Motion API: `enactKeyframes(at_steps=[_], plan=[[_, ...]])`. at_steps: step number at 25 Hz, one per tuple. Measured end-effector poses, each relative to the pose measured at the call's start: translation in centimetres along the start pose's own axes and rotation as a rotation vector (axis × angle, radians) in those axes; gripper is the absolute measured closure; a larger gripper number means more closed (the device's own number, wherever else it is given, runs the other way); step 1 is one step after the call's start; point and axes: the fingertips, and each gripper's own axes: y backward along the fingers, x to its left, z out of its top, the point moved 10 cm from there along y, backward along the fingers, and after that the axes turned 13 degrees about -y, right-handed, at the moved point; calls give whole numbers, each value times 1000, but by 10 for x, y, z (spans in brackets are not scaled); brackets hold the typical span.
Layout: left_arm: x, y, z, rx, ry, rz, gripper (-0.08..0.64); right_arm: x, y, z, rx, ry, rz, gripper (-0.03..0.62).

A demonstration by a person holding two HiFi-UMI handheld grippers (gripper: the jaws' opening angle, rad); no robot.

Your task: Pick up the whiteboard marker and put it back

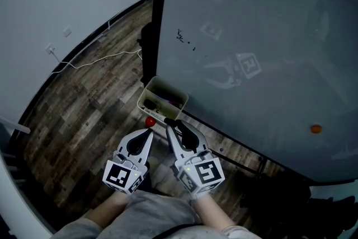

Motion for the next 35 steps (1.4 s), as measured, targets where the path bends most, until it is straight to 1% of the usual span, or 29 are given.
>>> enactKeyframes(at_steps=[2, 5, 9, 11, 17, 23, 27, 35], plan=[[1, 1, 0, -2, 1, 6, 545, 0, 1, 0, 2, 10, -8, 504], [3, 3, -1, 0, 1, 12, 545, 0, 1, 1, -3, 4, -12, 505], [3, 6, -1, 5, 10, 15, 545, 2, 0, 3, -29, -58, -16, 505], [2, 6, -2, 10, 15, 16, 545, 3, -1, 4, -30, -72, -22, 502], [1, 8, -6, 18, 24, 13, 545, 3, 0, 4, -25, -40, -49, 505], [1, 8, -7, 17, 27, 13, 545, 5, 8, 6, -53, -5, -40, 511], [0, 7, -8, 19, 30, 9, 545, 6, 13, 8, -47, 17, -25, 511], [-1, 7, -9, 22, 31, 7, 545, 6, 14, 5, -39, 27, -11, 511]])
